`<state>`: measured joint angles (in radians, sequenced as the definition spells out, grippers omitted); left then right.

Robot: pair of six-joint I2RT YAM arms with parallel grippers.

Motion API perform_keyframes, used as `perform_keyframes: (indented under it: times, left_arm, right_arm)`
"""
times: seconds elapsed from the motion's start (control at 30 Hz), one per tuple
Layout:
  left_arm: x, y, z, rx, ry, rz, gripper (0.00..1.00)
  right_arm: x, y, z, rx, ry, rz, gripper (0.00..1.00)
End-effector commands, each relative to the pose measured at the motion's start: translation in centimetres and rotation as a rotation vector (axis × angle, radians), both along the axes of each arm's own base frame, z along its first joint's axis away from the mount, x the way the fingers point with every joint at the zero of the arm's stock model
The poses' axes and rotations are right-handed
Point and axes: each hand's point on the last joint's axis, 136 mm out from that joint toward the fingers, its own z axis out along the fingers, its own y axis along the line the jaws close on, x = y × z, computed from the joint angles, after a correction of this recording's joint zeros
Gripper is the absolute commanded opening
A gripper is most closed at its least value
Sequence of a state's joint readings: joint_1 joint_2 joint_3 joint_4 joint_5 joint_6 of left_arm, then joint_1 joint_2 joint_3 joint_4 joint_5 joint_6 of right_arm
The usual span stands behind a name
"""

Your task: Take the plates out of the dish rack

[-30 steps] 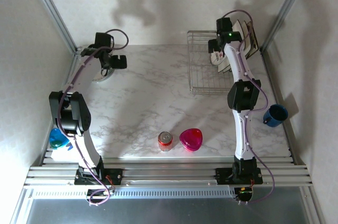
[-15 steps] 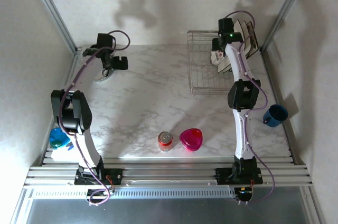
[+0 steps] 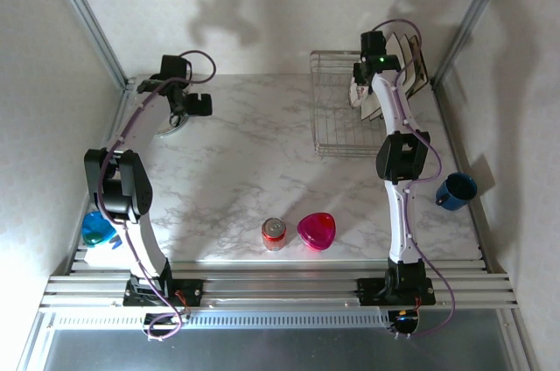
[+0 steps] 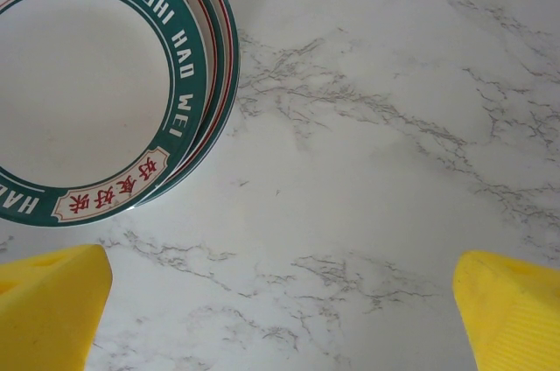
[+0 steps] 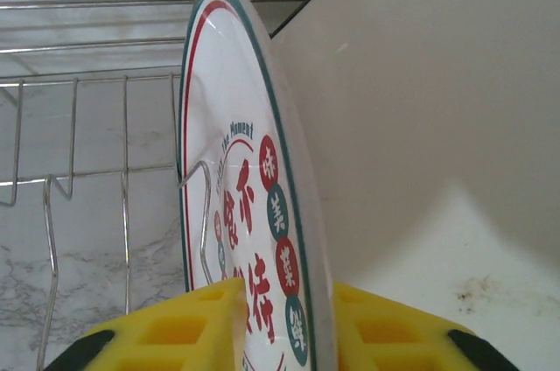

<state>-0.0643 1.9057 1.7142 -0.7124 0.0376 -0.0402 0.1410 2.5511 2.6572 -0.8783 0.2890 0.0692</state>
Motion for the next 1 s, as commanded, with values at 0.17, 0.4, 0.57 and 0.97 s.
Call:
perform_keyframes:
  times: [0.17,0.4,0.57,0.97]
  left_arm:
    - [-0.2,-0.3,0.8,0.012,0.005,-0.02,1.0]
    - [-0.6,-0.2,0.7,0.022,0.016,-0.016,1.0]
    - [-0.9,-0.2,0.3,0.024,0.03,-0.018,1.0]
    - [-1.8,0.0,-0.5,0.031,0.053,-0.009,1.0]
  right_arm:
    - [0.2,0.2,2.3,0.008,-0.05,-0.003,0.11]
    - [-0.4,0.4,4.2,0.017,-0.071,-0.004,0.0]
    - [-1.2,0.5,6.8,0.02,-0.103,0.001,0.0]
    - [-4.7,0.6,15.0,0.006,-0.2,0.022,0.0]
